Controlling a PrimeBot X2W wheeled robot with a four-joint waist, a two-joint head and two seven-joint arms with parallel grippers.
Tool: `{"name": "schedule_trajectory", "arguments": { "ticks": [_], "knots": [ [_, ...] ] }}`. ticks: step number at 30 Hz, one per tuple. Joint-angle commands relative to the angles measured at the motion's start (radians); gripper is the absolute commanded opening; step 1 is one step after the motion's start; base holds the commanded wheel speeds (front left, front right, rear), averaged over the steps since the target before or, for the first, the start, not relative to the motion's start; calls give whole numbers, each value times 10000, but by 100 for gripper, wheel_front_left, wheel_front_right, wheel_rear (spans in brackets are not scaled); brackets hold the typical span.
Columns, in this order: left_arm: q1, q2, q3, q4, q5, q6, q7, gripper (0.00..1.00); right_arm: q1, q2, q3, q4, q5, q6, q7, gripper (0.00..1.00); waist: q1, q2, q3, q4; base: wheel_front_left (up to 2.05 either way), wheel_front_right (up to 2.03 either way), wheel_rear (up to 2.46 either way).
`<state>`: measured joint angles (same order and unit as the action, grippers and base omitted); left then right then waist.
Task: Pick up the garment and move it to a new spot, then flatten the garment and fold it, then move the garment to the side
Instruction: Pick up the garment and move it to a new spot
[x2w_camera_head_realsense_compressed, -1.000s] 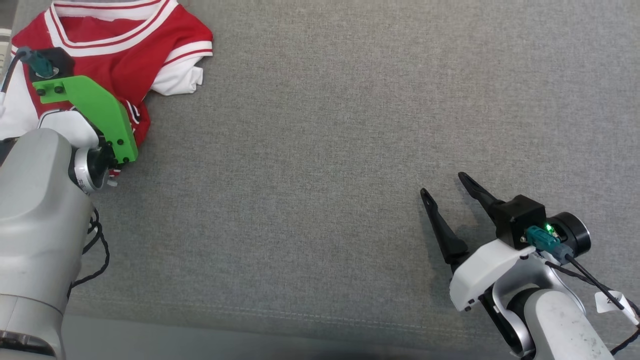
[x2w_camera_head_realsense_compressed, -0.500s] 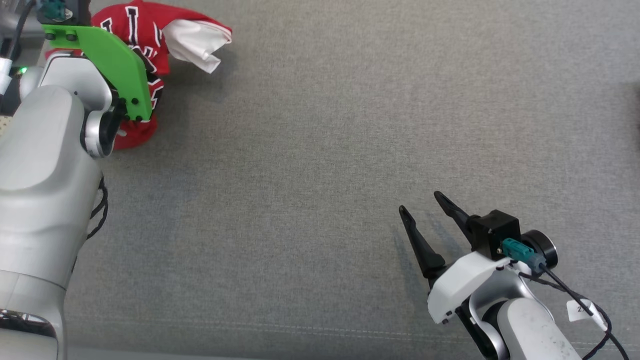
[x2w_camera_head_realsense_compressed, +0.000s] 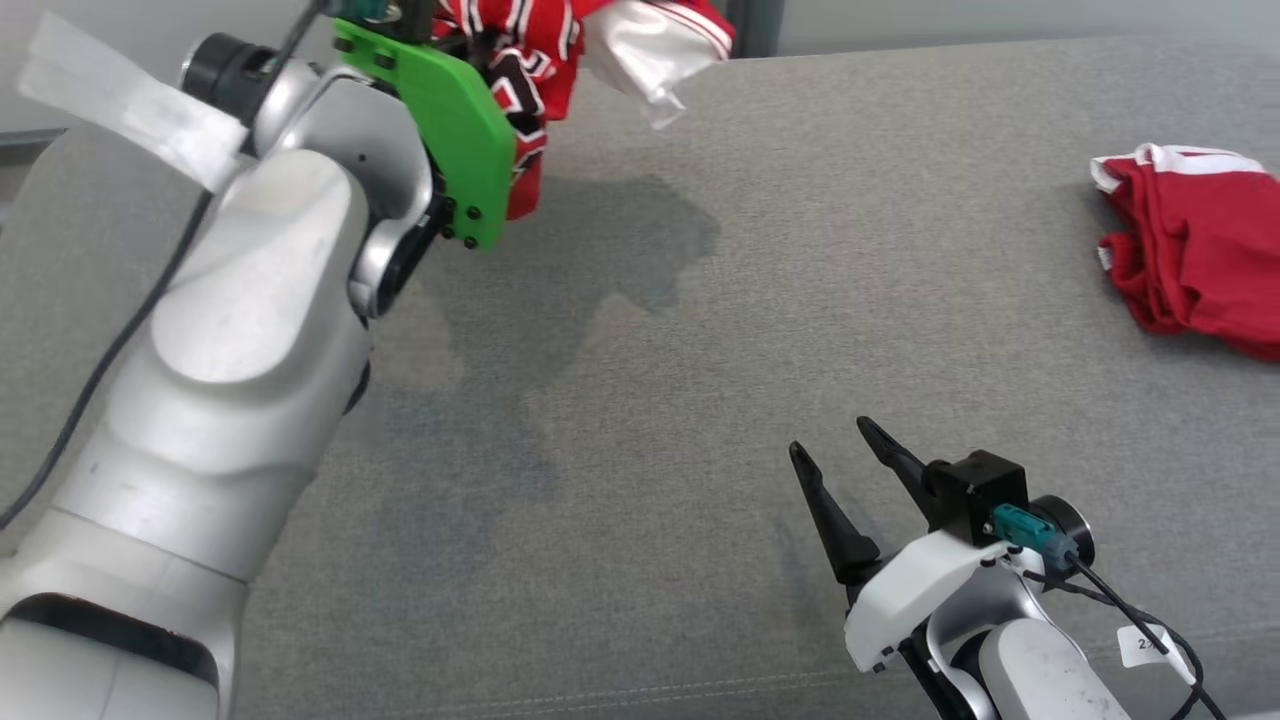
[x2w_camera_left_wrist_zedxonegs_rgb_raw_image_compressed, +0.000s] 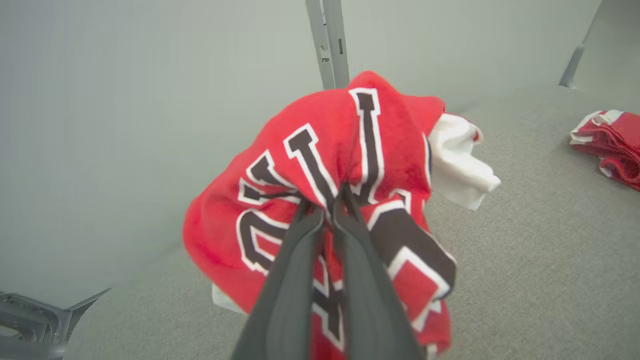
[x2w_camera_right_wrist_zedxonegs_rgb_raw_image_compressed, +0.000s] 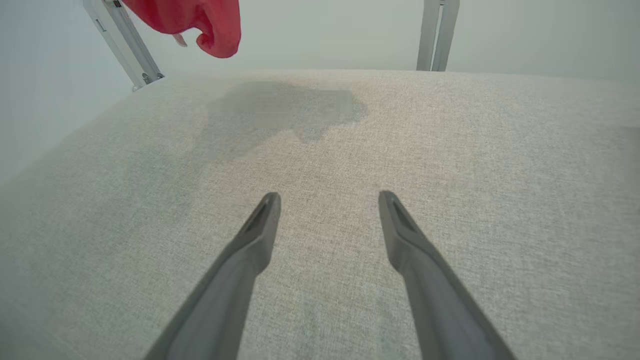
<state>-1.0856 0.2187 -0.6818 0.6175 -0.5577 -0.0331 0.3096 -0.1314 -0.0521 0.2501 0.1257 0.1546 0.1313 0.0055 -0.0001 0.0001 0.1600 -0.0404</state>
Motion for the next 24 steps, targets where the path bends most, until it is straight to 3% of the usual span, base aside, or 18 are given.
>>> {"name": "schedule_trajectory", "arguments": {
  "ticks": [1,7,13,19,20,21,24],
  "knots": [
    [204,-132,-141,-138,92,-65,-70,0,96,1,-7,65,38,-11,-88,100,1,-1,-309,-603,0,0,0],
    [536,-625,-1134,-602,554,-428,-290,0,15,13,-27,208,196,-11,-289,100,1,-1,-68,-1114,0,0,0],
    [931,-1033,-2522,-267,1346,-607,-204,0,-146,16,76,370,305,-11,-456,100,1,-1,139,-1477,0,0,0],
    [1538,-1377,-3330,255,1380,-717,-290,0,-196,16,141,520,420,-11,-559,100,1,-1,185,-1657,0,0,0],
    [1634,-1431,-3428,329,1325,-751,-332,44,-198,16,161,549,443,-11,-583,100,1,-1,179,-1681,0,0,0],
    [1730,-1486,-3506,395,1259,-780,-391,100,-200,15,168,576,458,-11,-595,100,1,-1,169,-1696,0,0,0],
    [2050,-1587,-3614,524,946,-792,-594,100,-202,16,161,678,483,-11,-612,100,1,-1,83,-1705,0,0,0]
  ]
}}
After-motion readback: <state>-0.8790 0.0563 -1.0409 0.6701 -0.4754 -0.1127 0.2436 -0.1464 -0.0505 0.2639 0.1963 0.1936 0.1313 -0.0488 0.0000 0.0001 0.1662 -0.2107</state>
